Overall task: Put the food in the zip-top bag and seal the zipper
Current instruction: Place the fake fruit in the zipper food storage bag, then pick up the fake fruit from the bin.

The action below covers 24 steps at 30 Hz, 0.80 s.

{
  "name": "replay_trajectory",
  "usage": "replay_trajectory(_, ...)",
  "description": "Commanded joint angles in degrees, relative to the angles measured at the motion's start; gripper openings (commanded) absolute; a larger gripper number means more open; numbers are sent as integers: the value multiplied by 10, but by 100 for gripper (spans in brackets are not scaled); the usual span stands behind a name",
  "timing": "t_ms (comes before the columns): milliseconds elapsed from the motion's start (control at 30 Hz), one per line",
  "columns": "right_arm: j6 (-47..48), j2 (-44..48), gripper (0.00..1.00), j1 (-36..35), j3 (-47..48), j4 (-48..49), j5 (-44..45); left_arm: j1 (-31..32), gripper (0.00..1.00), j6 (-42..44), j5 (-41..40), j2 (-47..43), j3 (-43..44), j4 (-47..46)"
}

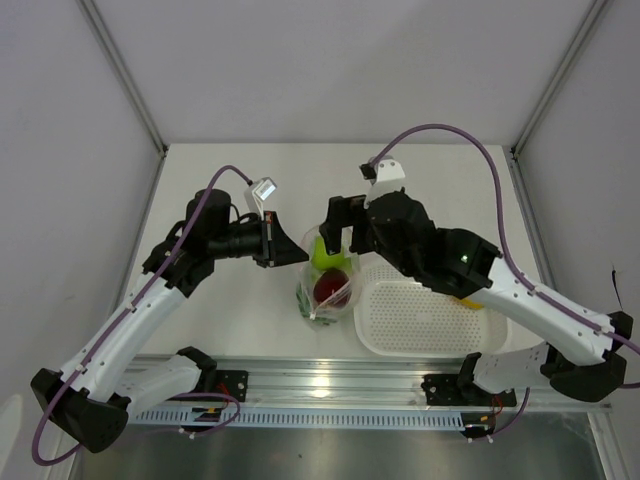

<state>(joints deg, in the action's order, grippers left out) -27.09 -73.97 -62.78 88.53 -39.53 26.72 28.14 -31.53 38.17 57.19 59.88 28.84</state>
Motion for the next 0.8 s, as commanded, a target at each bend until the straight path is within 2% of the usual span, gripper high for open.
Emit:
replay_trajectory(0, 14, 46, 99, -3, 30, -15, 68, -3, 1, -6, 13, -10, 2, -8)
replay_trajectory(200, -25, 114, 99, 19, 15, -63, 133, -3, 1, -4, 15, -9, -1, -10)
replay_trajectory(300, -68, 153, 99, 74, -18, -101, 140, -3, 1, -5, 18, -9, -3, -12)
replay_trajectory(333, -81, 162, 99, 114, -27, -127, 138, -3, 1, -5, 18, -8, -3, -13)
replay_trajectory(467, -130, 226, 99, 223, -96, -160, 106, -3, 1, -5, 19, -7, -3, -14)
replay_trajectory(633, -194, 252, 99, 330, -182, -208, 62, -3, 1, -7, 24, -4, -2, -19)
replay_trajectory(767, -205, 248, 99, 421, -264, -202, -38, -3, 0, -9, 25, -5, -2, -21)
